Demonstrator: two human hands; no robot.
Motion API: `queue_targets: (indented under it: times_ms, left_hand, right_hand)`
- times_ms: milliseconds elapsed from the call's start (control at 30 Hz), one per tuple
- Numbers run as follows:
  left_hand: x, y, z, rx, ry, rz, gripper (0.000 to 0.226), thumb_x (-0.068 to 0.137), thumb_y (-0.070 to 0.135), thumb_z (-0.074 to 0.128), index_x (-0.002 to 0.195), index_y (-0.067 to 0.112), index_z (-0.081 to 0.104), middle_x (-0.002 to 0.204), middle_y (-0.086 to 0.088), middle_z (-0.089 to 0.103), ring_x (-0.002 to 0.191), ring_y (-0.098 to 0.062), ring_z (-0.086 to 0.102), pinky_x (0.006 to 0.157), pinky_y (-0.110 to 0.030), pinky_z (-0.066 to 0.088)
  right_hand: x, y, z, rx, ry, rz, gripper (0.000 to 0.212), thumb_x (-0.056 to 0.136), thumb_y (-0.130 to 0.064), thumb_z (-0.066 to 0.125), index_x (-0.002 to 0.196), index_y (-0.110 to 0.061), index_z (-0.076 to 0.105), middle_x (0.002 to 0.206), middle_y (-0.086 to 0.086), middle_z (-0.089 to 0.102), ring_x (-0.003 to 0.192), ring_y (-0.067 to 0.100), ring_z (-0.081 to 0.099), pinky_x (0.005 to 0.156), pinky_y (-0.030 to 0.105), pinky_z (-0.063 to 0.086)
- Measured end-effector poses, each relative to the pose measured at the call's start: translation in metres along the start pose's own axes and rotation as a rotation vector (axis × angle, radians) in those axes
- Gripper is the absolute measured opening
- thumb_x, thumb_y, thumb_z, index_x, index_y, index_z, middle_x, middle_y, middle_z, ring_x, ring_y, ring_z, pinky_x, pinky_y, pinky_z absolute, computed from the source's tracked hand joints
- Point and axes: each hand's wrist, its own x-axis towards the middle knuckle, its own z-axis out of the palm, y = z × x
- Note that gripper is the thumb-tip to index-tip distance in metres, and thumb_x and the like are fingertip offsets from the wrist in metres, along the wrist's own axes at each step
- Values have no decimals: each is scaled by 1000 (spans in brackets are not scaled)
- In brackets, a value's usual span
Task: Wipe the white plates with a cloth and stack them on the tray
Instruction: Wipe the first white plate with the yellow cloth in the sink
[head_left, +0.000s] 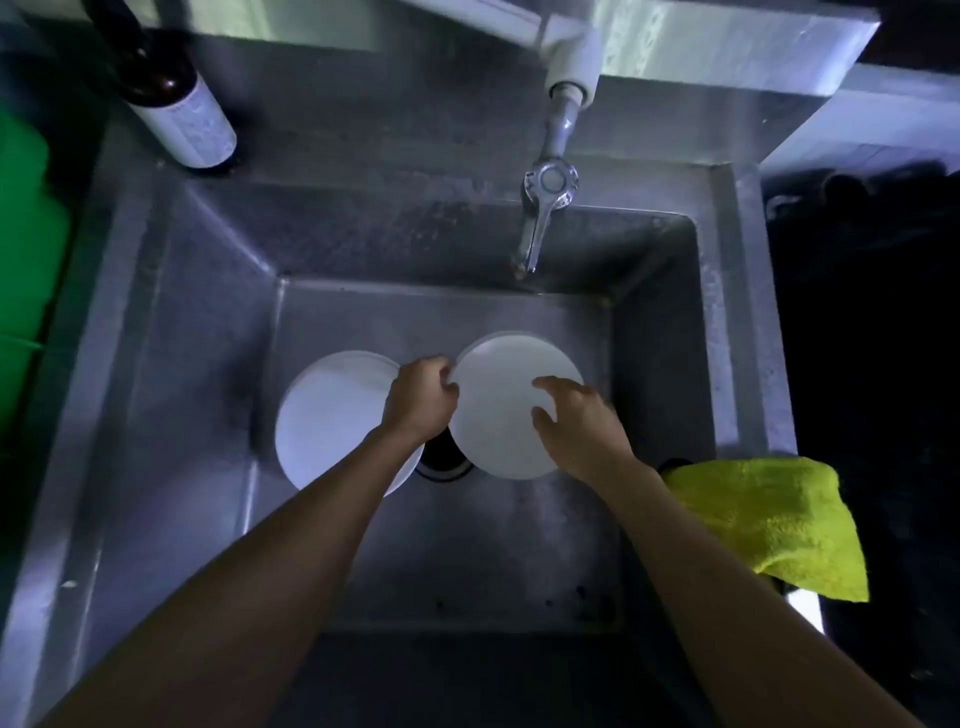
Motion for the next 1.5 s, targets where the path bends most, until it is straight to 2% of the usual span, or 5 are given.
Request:
queue_targets:
  times_ms: [233,600,1067,1333,1500]
  left_hand:
    - [12,-6,26,-81,75,-109,28,87,15,72,115,14,72,108,-2,73,101,-23,66,81,-25,40]
    - [21,-1,40,-60,91,-188,41,83,32,81,113,13,63,112,-6,66,99,-27,63,79,-37,50]
    - [17,-12,42,-189,47,-256,24,84,21,78,105,12,71,91,0,65,87,-23,61,75,-29,44]
    - [0,-19,29,-260,68,-311,16,84,19,76,92,13,64,88,1,64,87,-24,61,74,-32,47]
    - [-19,-16,18,-318,62,-340,16,88,16,66,101,12,58,98,-2,64,93,-26,59,72,-32,43]
  right_hand:
    - [12,17,11,10,-9,12,44,101,-30,49,145,-22,47,138,3,60,121,27,57,101,50,52]
    - [24,24,18,4,-60,-13,44,102,-28,48,145,-19,47,140,5,58,125,28,55,103,50,50]
    - [22,23,21,-65,-95,-8,43,102,-27,49,144,-20,48,141,3,58,124,27,57,106,49,48]
    - [3,16,11,-55,-82,-15,42,101,-25,49,143,-19,50,142,3,57,124,29,56,104,50,49]
    - [-15,11,5,-48,-77,-13,44,99,-24,50,143,-18,50,142,3,56,127,29,51,105,50,46]
